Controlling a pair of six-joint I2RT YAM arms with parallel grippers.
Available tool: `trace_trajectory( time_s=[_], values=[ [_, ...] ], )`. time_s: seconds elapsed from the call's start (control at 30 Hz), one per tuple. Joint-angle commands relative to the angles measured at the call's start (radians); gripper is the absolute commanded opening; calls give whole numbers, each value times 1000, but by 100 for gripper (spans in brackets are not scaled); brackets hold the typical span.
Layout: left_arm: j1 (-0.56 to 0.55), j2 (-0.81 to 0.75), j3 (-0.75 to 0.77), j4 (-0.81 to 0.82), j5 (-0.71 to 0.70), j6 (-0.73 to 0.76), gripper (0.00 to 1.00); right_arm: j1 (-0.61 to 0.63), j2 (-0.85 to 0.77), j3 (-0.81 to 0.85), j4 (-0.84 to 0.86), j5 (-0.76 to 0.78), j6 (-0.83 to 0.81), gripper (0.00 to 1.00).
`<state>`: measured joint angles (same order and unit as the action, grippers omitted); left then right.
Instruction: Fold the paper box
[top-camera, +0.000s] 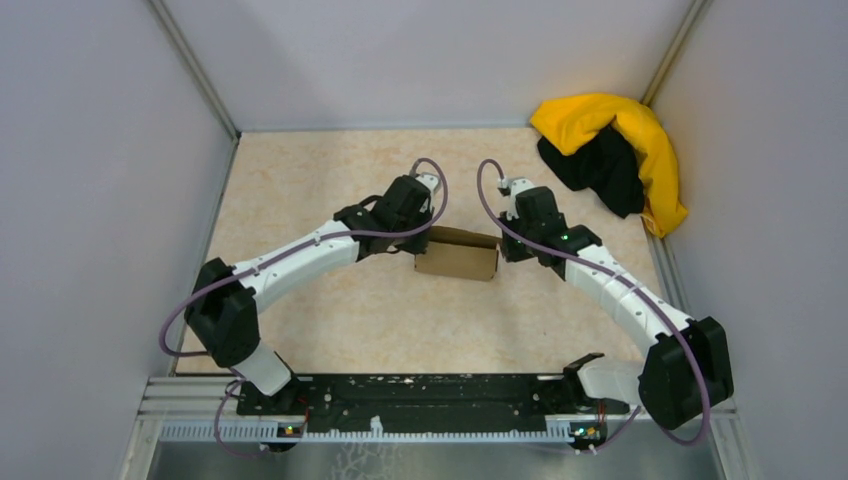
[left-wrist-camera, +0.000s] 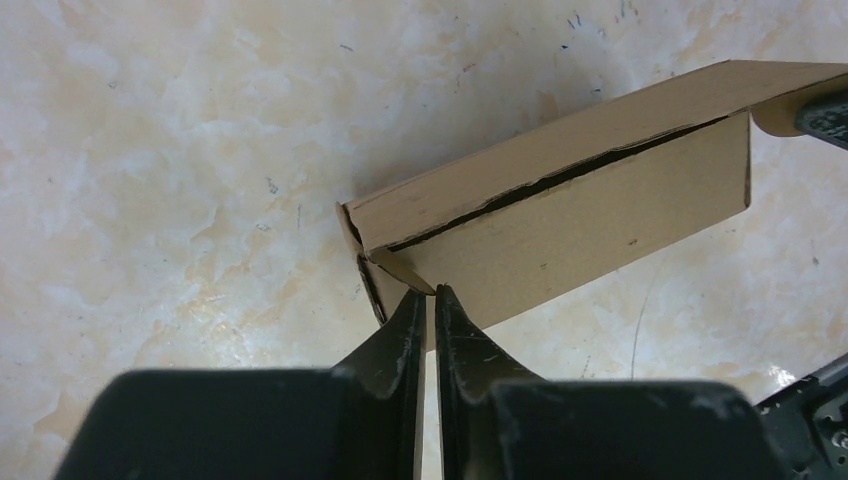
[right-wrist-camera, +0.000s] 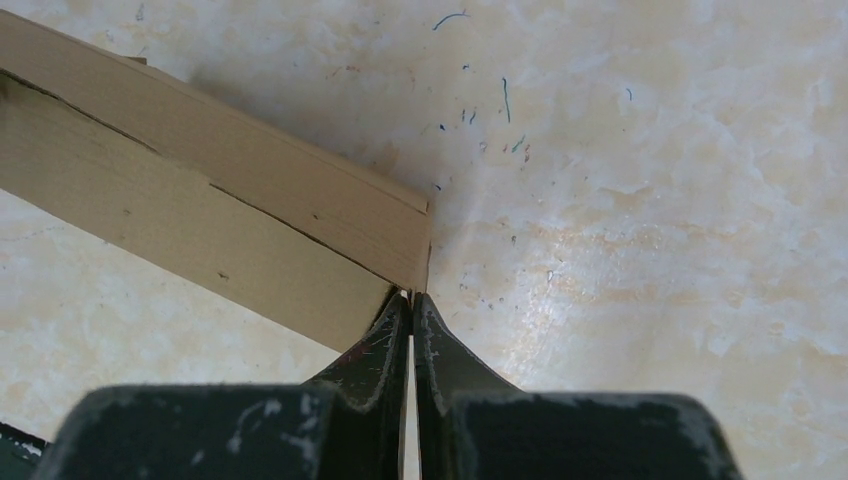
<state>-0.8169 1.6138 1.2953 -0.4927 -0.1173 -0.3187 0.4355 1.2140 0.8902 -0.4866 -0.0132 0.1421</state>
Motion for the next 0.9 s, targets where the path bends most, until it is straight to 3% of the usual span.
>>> trace_trajectory(
  time_s=[0.0, 0.33, 0.87],
  values=[
    [2, -15, -52, 75, -21, -18, 9, -4, 5, 17, 41, -31, 9, 0],
    [11, -18, -76, 77, -24, -17, 16, -4, 23, 50, 23, -49, 9, 0],
    [16, 39, -78, 74, 21, -29, 12, -4, 61, 123, -47, -109, 29, 0]
  ],
)
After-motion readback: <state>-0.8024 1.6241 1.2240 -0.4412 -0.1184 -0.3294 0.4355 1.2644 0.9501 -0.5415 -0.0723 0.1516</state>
